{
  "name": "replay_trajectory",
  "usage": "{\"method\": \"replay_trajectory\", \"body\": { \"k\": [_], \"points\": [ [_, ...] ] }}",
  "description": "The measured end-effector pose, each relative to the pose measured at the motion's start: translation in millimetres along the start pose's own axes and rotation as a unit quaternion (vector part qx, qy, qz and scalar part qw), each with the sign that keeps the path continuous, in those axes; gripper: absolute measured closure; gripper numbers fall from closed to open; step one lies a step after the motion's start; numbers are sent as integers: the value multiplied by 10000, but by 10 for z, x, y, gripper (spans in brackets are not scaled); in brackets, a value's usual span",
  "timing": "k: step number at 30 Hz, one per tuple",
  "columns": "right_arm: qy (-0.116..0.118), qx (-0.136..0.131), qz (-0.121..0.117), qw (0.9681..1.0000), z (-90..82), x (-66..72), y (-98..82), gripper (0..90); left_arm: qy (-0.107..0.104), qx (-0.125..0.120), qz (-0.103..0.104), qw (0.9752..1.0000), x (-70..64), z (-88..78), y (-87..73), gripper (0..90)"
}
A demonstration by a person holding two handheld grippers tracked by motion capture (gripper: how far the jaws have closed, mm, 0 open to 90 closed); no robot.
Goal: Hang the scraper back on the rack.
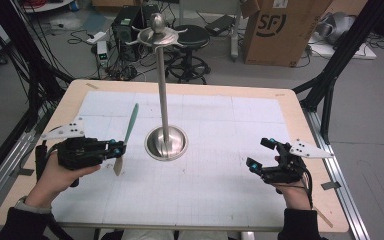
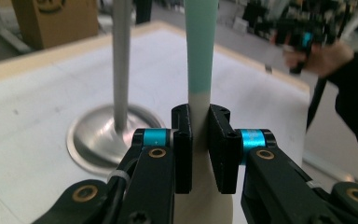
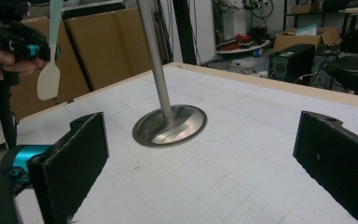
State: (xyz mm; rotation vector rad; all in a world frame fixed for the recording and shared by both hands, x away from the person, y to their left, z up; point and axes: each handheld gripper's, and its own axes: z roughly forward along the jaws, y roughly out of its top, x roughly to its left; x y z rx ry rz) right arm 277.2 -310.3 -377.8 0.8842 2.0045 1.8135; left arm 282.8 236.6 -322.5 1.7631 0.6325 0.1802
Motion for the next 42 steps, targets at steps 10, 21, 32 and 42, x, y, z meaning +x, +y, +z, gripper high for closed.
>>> {"method": "replay_trajectory", "body": {
  "k": [10, 21, 32, 42],
  "points": [
    [-3, -1, 6, 10000, -3, -1, 0, 21, 111, -631, -25, 9979, 98, -48, 370, 805],
    [3, -31, 16, 10000, -9, 0, 2, 21, 229, -785, 146, 9965, 127, -51, 802, 806],
    [7, -58, 31, 10000, -16, -6, 3, 21, 332, -909, 224, 9951, 173, 26, 911, 805],
    [-16, -91, 43, 9999, -40, -22, 3, 20, 365, -805, 248, 9958, 206, 111, 916, 805]
  ]
}}
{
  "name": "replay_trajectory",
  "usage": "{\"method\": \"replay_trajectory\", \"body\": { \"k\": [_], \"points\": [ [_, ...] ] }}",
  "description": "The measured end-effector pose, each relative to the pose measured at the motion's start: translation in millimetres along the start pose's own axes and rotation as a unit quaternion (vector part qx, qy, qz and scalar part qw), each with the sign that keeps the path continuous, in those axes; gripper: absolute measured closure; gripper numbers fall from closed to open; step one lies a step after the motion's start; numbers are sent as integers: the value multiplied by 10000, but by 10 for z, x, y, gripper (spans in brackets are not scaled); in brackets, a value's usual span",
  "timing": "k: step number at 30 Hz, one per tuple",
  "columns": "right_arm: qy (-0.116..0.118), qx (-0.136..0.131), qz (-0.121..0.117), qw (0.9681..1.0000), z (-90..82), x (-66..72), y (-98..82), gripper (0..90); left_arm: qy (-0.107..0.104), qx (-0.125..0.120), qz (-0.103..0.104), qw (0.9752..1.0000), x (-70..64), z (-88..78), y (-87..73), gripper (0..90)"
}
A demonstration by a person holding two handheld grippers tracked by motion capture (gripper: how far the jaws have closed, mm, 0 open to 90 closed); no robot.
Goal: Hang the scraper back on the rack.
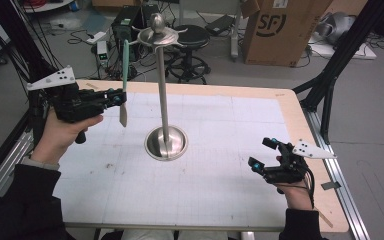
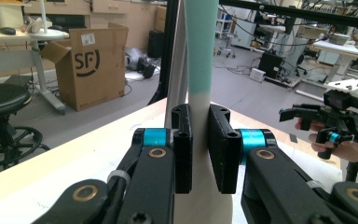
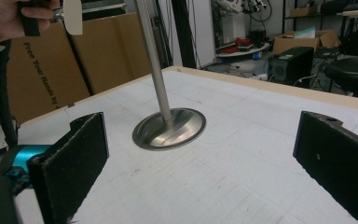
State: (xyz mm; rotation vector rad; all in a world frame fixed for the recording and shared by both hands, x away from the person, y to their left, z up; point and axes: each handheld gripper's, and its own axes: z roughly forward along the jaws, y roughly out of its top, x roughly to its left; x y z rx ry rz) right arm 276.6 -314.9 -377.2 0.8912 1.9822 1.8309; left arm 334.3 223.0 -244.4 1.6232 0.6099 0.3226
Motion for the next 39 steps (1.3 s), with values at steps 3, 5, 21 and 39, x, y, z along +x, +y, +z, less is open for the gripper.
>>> {"method": "replay_trajectory", "body": {
  "k": [3, 5, 21, 39],
  "points": [
    [10, 18, 20, 10000, 0, 2, -1, 20, -15, 24, 4, 10000, -6, 26, -4, 805],
    [15, 20, 17, 10000, 3, 3, -1, 21, -15, 58, 4, 10000, -8, 48, -12, 805],
    [-10, 26, 35, 10000, -14, 4, -17, 21, 43, -213, 213, 9995, -63, 157, -62, 620],
    [-39, 58, 21, 10000, -19, -11, -41, 21, 123, -225, 736, 9970, -184, 140, -685, 113]
  ]
}}
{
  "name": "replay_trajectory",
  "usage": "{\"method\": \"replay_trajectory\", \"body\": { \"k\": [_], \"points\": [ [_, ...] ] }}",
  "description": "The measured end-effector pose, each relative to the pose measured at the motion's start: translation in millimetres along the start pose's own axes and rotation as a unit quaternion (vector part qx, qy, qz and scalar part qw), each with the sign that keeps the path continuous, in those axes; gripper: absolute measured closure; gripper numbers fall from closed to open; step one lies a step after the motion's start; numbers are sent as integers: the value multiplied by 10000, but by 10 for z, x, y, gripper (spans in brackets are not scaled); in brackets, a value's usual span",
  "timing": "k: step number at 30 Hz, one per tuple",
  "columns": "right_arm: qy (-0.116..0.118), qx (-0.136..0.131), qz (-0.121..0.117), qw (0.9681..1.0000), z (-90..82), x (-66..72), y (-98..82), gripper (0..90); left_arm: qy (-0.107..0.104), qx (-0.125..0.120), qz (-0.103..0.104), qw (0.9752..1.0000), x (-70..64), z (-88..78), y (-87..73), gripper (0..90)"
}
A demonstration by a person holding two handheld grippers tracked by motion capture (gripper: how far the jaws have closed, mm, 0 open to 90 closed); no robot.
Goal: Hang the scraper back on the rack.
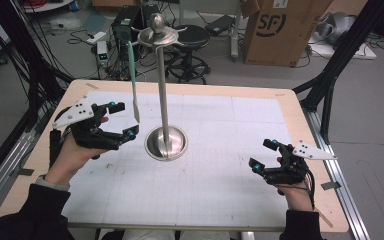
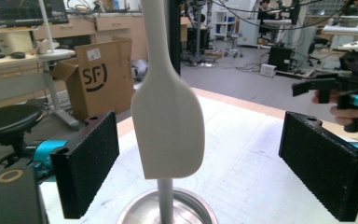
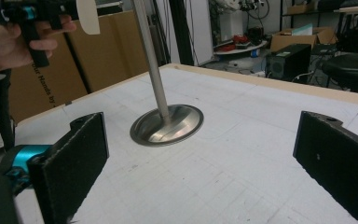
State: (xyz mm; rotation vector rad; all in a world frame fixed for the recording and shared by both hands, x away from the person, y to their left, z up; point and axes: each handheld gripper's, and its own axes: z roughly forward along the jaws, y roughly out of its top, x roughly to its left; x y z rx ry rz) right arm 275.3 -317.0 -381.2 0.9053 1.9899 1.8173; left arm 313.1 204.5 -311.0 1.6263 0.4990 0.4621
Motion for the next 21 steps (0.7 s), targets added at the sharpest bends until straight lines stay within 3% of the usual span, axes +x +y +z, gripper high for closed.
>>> {"method": "replay_trajectory", "body": {
  "k": [4, 8, 12, 17, 20, 21],
  "points": [
    [-3, 5, 2, 10000, -5, 24, 2, 21, -10, 60, -53, 10000, -10, 5, -227, 80],
    [-13, -17, -56, 10000, -26, 43, 15, 21, 169, 326, -201, 9991, 2, 16, -480, 71],
    [-46, -26, -59, 10000, -40, 44, 2, 21, 137, 251, -485, 9984, -41, 0, -656, 70],
    [-134, 40, -28, 9999, -48, 17, -62, 21, 286, 437, -274, 9983, -89, -14, -753, 70],
    [-243, 97, -122, 9996, -55, -6, -113, 21, 414, 279, -213, 9985, -113, -49, -815, 70],
    [-278, 92, -89, 9995, -59, -19, -138, 21, 450, 343, -161, 9983, -108, -55, -839, 70]
  ]
}}
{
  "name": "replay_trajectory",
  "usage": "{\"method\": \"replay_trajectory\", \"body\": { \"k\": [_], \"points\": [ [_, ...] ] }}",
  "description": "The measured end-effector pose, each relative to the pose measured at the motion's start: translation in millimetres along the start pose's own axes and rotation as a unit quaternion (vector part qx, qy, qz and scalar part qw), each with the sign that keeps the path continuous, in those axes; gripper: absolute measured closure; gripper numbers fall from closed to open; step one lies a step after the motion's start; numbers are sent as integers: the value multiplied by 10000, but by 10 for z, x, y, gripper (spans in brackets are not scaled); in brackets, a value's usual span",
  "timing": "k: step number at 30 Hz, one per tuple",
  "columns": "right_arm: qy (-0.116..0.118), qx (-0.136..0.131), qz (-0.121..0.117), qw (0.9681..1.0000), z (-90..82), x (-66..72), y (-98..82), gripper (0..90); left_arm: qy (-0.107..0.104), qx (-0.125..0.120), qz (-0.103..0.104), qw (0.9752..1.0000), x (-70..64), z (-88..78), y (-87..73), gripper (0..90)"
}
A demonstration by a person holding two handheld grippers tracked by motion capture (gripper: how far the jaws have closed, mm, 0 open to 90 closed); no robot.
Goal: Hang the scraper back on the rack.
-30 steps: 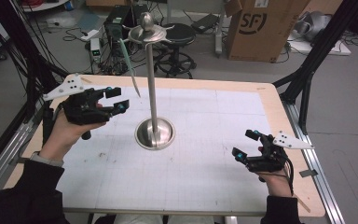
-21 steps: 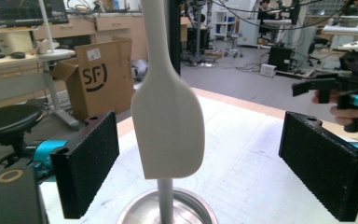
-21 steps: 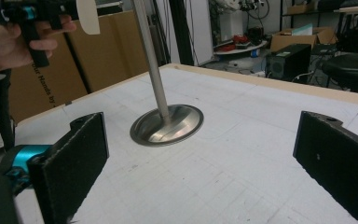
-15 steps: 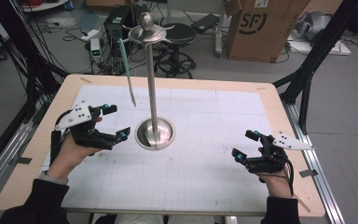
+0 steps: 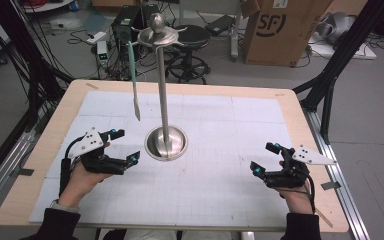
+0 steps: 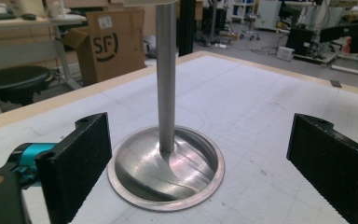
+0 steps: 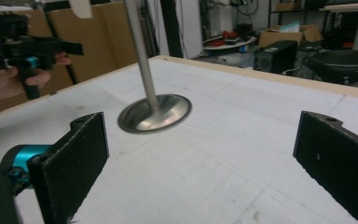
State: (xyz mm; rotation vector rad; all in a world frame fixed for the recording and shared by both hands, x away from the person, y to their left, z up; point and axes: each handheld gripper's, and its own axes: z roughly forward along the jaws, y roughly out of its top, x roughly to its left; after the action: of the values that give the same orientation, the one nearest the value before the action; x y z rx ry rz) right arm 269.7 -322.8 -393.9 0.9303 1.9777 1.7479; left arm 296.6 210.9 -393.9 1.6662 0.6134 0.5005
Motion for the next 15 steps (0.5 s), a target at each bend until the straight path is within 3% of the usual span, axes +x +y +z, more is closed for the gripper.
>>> {"method": "replay_trajectory", "body": {
  "k": [2, 8, 15],
  "points": [
    [-58, 11, 29, 10000, -7, -33, -45, 21, 142, 166, 37, 9998, 22, -16, -46, 70],
    [-131, -31, 69, 9999, -42, -78, -87, 21, 294, 206, -151, 9992, 102, -102, -181, 70],
    [-91, 75, 52, 9999, 8, -70, -113, 21, 328, 240, -229, 9989, 125, -118, -236, 70]
  ]
}}
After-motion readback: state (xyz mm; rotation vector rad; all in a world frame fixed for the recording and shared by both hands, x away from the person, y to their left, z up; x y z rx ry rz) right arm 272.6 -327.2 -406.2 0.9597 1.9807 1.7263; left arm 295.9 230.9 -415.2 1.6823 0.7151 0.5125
